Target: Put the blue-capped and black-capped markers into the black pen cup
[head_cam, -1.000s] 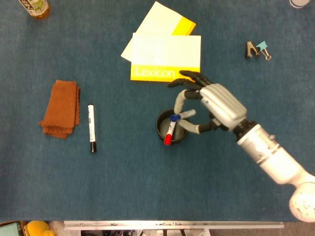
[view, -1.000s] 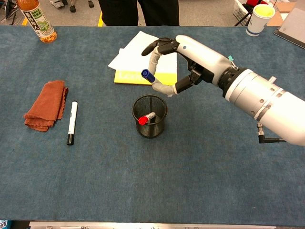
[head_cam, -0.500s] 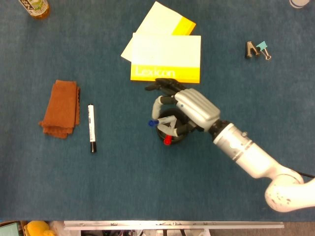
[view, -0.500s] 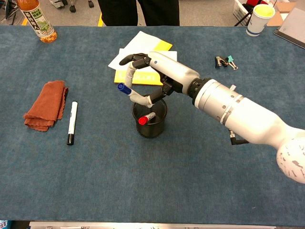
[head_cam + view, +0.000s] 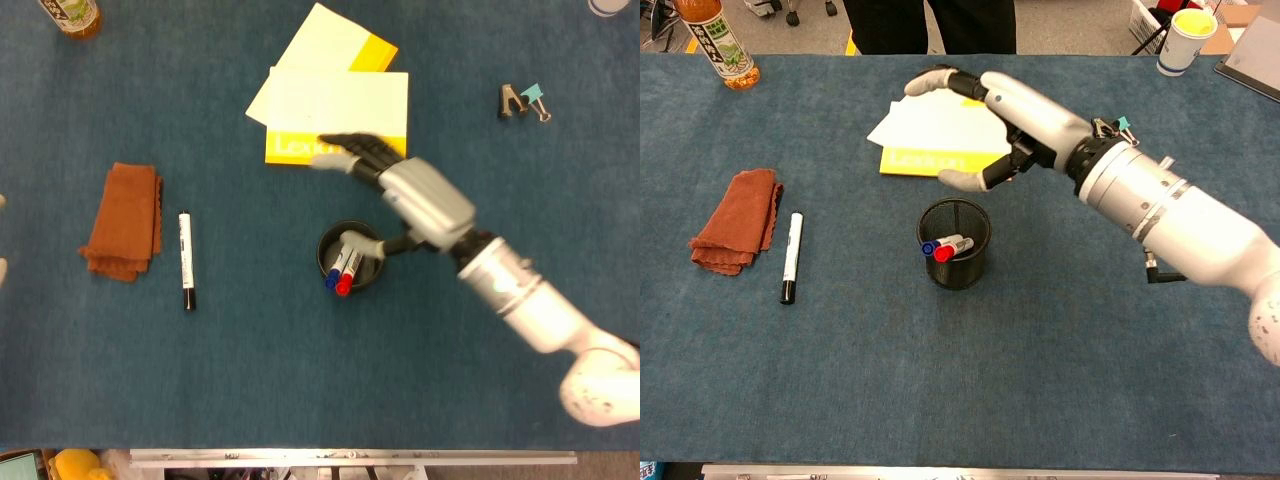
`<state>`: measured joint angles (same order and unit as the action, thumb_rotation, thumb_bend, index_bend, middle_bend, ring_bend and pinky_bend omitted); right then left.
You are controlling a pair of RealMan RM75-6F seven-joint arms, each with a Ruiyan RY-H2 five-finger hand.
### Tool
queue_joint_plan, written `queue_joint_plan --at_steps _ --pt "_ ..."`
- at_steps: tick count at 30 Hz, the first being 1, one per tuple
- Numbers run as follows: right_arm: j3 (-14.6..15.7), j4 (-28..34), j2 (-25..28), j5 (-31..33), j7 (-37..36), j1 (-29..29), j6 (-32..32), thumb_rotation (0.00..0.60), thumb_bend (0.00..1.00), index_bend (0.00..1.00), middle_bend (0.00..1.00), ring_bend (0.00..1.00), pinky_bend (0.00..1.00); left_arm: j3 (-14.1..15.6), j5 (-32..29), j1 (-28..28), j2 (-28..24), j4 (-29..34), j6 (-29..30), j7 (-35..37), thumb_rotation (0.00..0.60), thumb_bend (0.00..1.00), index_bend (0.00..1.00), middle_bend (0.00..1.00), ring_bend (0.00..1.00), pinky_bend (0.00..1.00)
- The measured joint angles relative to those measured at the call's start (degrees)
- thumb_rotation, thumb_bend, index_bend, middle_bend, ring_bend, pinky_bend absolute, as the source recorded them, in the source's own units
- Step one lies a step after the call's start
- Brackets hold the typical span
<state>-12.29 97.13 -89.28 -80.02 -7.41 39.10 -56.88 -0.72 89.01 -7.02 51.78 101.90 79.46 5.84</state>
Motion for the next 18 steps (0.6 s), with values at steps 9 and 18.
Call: queue_joint_plan --at_steps 9,18 --pt "0.43 3.81 12.74 0.92 4.85 -4.68 -4.58 0.6 0.25 0.2 0.08 0.0 0.0 1.97 8.82 -6.8 0.19 -8.72 -7.33 7.4 0.6 0.31 0.29 0.05 0.0 0.01" --pt "0.85 8.59 23.52 1.55 7.53 -9.27 -9.09 0.6 0.25 0.25 0.09 0.0 0.0 4.88 21.27 -14.95 5.39 -21.67 -9.29 16.0 0.6 0.31 0.33 0.06 0.0 0.01"
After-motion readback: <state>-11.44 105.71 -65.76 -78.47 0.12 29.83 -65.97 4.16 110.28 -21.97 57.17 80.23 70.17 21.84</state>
